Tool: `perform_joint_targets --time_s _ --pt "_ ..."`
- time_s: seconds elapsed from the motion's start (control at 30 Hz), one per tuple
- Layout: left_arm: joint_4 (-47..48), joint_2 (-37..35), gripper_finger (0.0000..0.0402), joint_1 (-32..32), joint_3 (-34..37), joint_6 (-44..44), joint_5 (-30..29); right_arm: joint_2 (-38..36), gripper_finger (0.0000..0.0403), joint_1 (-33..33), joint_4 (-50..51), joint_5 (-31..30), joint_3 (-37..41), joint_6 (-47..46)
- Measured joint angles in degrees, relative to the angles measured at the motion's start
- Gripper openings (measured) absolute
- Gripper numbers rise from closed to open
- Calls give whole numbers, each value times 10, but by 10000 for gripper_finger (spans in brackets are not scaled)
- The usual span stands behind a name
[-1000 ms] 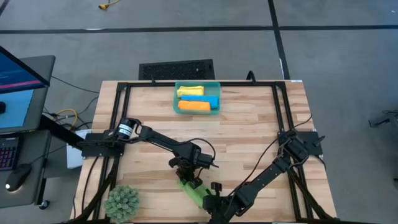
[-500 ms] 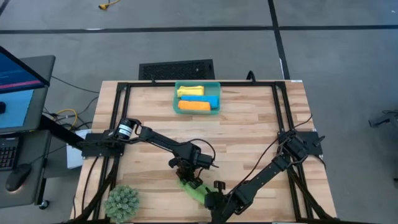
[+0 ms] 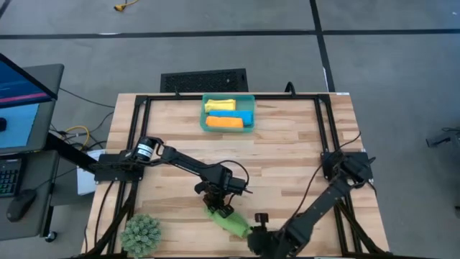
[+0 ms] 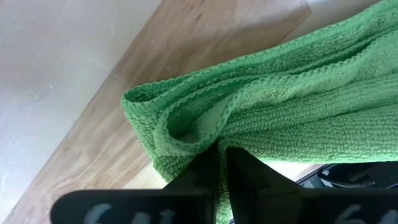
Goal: Roll microfiber towels into tight, uniform cylinder then place into a basket
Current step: Roll the green microfiber towel
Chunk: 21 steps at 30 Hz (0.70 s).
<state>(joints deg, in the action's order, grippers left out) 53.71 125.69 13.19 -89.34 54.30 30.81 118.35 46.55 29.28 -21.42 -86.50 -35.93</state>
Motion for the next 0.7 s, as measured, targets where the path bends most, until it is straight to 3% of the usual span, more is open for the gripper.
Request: perform_joint_targets --time_s 0.17,0.4,0.7 --pt "0 0 8 0 0 0 0 1 135 24 -69 -96 0 174" --pt "-1 0 8 0 0 2 0 21 140 -6 -94 -76 -1 301" --pt "-1 0 8 0 0 0 2 29 148 -31 -88 -35 0 322"
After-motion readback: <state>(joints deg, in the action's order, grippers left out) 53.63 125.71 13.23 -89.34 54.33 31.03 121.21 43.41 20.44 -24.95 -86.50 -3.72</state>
